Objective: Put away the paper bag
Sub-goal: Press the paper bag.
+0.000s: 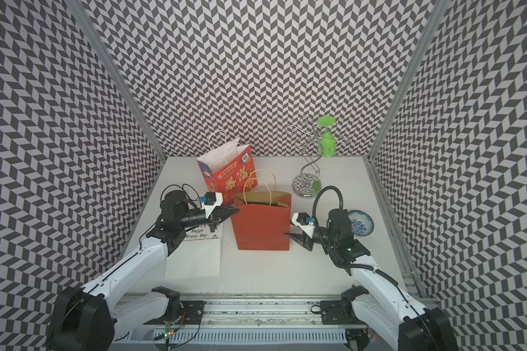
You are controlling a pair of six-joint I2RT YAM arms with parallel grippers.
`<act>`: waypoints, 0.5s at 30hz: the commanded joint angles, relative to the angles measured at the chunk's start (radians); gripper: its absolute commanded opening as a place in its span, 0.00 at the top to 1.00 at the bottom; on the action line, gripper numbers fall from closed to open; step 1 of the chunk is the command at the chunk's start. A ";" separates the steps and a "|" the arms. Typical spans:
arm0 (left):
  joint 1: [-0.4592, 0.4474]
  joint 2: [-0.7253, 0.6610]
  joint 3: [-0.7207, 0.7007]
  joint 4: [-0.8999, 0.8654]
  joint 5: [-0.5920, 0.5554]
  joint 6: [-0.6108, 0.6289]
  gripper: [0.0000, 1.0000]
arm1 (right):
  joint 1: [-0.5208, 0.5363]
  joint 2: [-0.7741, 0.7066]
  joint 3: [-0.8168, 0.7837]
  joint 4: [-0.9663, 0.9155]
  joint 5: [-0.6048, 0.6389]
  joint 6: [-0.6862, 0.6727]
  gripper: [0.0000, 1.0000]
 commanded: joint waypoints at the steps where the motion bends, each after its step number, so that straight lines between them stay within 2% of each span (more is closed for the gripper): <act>1: 0.017 -0.010 -0.002 0.010 0.023 0.029 0.94 | 0.022 0.075 0.017 0.147 -0.059 0.018 0.57; 6: 0.033 -0.004 -0.011 0.023 0.040 0.035 0.93 | 0.071 0.190 0.014 0.240 -0.067 0.017 0.62; 12: 0.034 -0.006 -0.018 0.027 0.043 0.045 0.93 | 0.085 0.222 0.018 0.248 -0.040 0.021 0.62; 15: 0.038 -0.003 -0.021 0.034 0.037 0.041 0.93 | 0.097 0.239 0.009 0.280 -0.027 0.036 0.68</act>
